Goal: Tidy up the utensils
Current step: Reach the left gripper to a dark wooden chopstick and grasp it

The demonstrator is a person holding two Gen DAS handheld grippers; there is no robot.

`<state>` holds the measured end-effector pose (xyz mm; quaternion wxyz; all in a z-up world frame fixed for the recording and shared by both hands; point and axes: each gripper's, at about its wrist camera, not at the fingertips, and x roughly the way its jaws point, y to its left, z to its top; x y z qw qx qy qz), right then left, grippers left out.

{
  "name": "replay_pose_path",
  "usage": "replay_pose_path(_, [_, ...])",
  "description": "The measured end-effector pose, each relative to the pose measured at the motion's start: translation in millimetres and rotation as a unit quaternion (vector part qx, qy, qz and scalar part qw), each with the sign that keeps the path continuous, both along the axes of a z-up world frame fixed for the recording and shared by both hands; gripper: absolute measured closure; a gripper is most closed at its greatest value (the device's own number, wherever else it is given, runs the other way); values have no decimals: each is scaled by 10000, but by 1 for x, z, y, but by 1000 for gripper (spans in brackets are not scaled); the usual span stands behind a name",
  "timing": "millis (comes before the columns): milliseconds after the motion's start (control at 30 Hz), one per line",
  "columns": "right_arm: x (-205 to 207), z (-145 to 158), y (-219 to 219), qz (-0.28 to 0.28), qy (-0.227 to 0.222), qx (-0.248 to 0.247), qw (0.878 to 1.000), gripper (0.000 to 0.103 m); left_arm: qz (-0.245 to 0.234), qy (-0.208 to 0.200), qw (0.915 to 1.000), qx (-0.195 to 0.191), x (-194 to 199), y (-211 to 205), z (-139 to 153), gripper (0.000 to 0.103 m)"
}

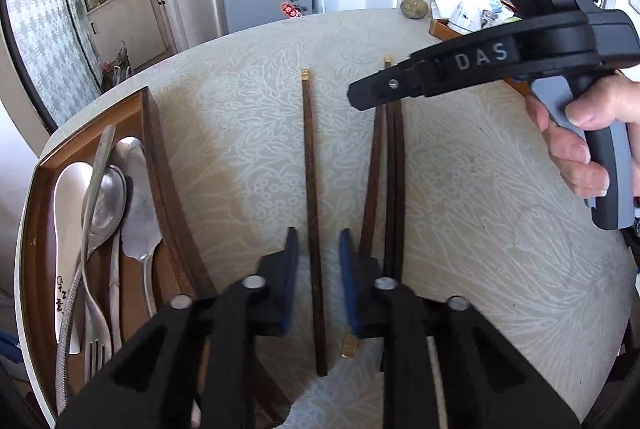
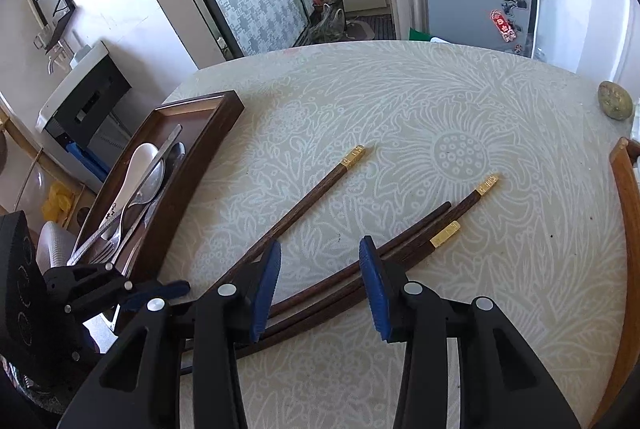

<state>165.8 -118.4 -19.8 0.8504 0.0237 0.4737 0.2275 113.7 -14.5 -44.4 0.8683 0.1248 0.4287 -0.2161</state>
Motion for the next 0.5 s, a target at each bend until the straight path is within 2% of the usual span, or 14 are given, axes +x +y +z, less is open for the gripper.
replay_pose_path(100, [0,-1,0,-14,31,8,10000,61,-21,-92,9999,135,-3,-5,0,97])
replay_pose_path(267, [0,-3,-1,-42,163,195,9997,60,120,-138,9998,-102,-3,3,1,98])
replay_pose_path(500, [0,4,2,-113,259,553,9981,46,203,-382,9983,-388,-11,7,23,98])
